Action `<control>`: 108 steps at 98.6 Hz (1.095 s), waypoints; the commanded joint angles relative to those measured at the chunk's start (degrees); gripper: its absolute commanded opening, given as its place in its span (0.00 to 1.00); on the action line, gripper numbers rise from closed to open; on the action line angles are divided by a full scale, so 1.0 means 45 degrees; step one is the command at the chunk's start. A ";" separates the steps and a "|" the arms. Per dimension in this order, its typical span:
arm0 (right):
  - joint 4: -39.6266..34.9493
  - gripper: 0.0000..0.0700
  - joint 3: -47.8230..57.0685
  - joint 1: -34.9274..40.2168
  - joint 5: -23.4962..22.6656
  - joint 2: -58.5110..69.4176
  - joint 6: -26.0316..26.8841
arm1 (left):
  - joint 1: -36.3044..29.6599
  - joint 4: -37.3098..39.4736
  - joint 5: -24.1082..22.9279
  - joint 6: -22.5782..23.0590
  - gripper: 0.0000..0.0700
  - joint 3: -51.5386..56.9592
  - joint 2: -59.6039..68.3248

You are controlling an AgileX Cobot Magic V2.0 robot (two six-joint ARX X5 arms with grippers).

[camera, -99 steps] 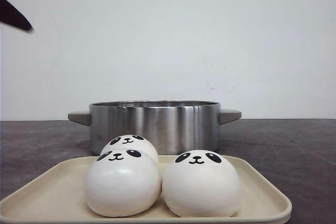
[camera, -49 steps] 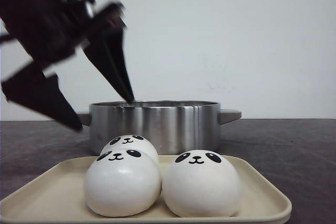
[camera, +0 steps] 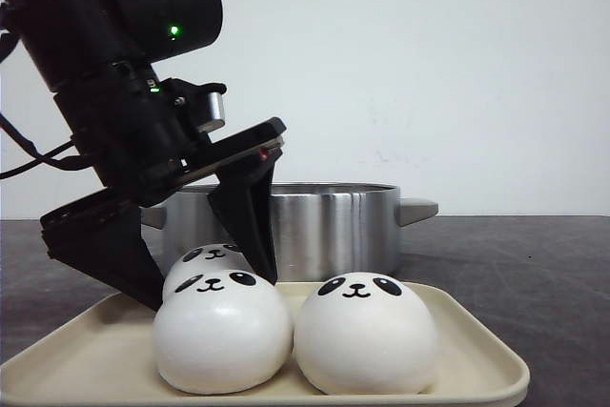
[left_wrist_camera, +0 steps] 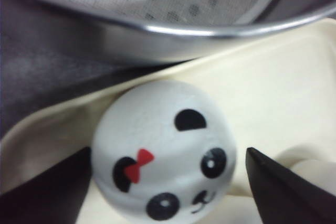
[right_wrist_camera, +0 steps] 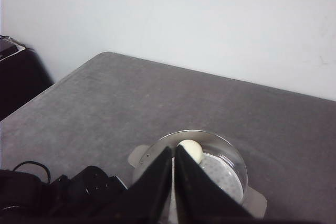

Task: Steam buns

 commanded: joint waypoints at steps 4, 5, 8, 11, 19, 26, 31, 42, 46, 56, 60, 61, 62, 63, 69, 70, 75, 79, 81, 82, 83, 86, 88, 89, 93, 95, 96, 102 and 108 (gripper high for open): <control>-0.0029 0.00 0.0219 0.0136 0.0039 0.0097 -0.0141 | -0.0151 0.0010 -0.0350 -0.0068 0.36 0.0151 0.0316; -0.0029 0.00 0.0219 0.0136 0.0039 0.0097 -0.0141 | -0.0151 0.0010 -0.0374 -0.0063 0.32 0.0151 0.0316; -0.0058 0.00 0.0219 0.0136 0.0039 0.0097 -0.0141 | -0.0151 0.0010 -0.0432 -0.0063 0.18 0.0151 0.0316; -0.0092 0.00 0.0219 0.0136 0.0039 0.0097 -0.0141 | -0.0151 0.0010 -0.0437 -0.0049 0.05 0.0151 0.0316; -0.0180 0.00 0.0219 0.0136 0.0039 0.0097 -0.0141 | -0.0151 -0.0005 -0.0510 -0.0010 0.01 0.0151 0.0311; -0.0253 0.00 0.0219 0.0136 0.0039 0.0097 -0.0141 | -0.0180 -0.0121 -0.0476 -0.0029 0.01 0.0155 0.0175; -0.0325 0.00 0.0219 0.0136 0.0039 0.0097 -0.0141 | -0.0282 -0.0306 -0.0403 -0.0019 0.01 0.0165 -0.0112; -0.0427 0.00 0.0219 0.0136 0.0039 0.0097 -0.0141 | -0.0661 -0.0491 -0.0253 0.0058 0.01 0.0214 -0.1418; -0.0418 0.00 0.0219 0.0136 0.0039 0.0097 -0.0141 | -0.0821 -0.0486 -0.0194 0.0175 0.01 0.0267 -0.2030; -0.0403 0.00 0.0219 0.0136 0.0039 0.0097 -0.0141 | -0.1112 -0.0364 -0.0345 0.0627 0.01 0.0549 -0.3483; -0.0403 0.00 0.0219 0.0136 0.0039 0.0097 -0.0141 | -0.1127 -0.0223 -0.0607 0.0661 0.01 0.0714 -0.3905; -0.0403 0.00 0.0219 0.0136 0.0039 0.0097 -0.0141 | -0.1127 -0.0180 -0.0685 0.0661 0.01 0.0758 -0.4002; -0.0403 0.00 0.0219 0.0136 0.0039 0.0097 -0.0141 | -0.1127 -0.0117 -0.0758 0.0665 0.01 0.0797 -0.4085; -0.0403 0.00 0.0219 0.0136 0.0039 0.0097 -0.0141 | -0.1127 -0.0044 -0.0826 0.0675 0.01 0.0835 -0.4163; -0.0403 0.00 0.0219 0.0136 0.0034 0.0097 -0.0131 | -0.1010 0.0253 -0.1175 0.0797 0.01 0.1127 -0.4435; -0.0403 0.00 0.0219 0.0136 0.0034 0.0097 -0.0131 | -0.0981 0.0272 -0.1224 0.0806 0.01 0.1190 -0.4449; -0.0403 0.00 0.0219 0.0136 0.0034 0.0097 -0.0102 | -0.0738 0.0325 -0.1321 0.0952 0.01 0.1554 -0.4439; -0.0403 0.00 0.0219 0.0136 0.0034 0.0097 -0.0073 | -0.0486 0.0369 -0.1311 0.1107 0.01 0.1855 -0.4313; -0.0398 0.00 0.0219 0.0136 0.0034 0.0097 -0.0073 | -0.0355 0.0374 -0.1311 0.1156 0.01 0.2021 -0.4216; -0.0398 0.00 0.0219 0.0136 0.0034 0.0097 -0.0073 | -0.0287 0.0374 -0.1311 0.1185 0.01 0.2098 -0.4163; -0.0398 0.00 0.0219 0.0136 0.0034 0.0097 -0.0068 | -0.0223 0.0369 -0.1311 0.1205 0.01 0.2186 -0.4109; -0.0398 0.00 0.0219 0.0136 0.0034 0.0097 -0.0053 | -0.0049 0.0369 -0.1297 0.1311 0.01 0.2438 -0.3900; -0.0398 0.00 0.0219 0.0136 0.0034 0.0097 -0.0053 | 0.0053 0.0369 -0.1268 0.1389 0.01 0.2618 -0.3740; -0.0398 0.00 0.0219 0.0136 0.0034 0.0097 -0.0053 | 0.0097 0.0374 -0.1253 0.1413 0.01 0.2701 -0.3662; -0.0393 0.00 0.0219 0.0136 0.0034 0.0102 -0.0049 | 0.0277 0.0369 -0.1224 0.1481 0.01 0.3045 -0.3313; -0.0393 0.00 0.0219 0.0136 0.0034 0.0097 -0.0049 | 0.0364 0.0369 -0.1224 0.1486 0.01 0.3220 -0.3109; -0.0393 0.00 0.0219 0.0136 0.0034 0.0102 -0.0053 | 0.0413 0.0369 -0.1229 0.1486 0.01 0.3308 -0.3011; -0.0393 0.00 0.0219 0.0136 0.0039 0.0097 -0.0049 | 0.0680 0.0379 -0.1214 0.1559 0.01 0.3861 -0.2361; -0.0393 0.00 0.0219 0.0136 0.0039 0.0102 -0.0049 | 0.0869 0.0384 -0.1214 0.1778 0.01 0.4420 -0.1617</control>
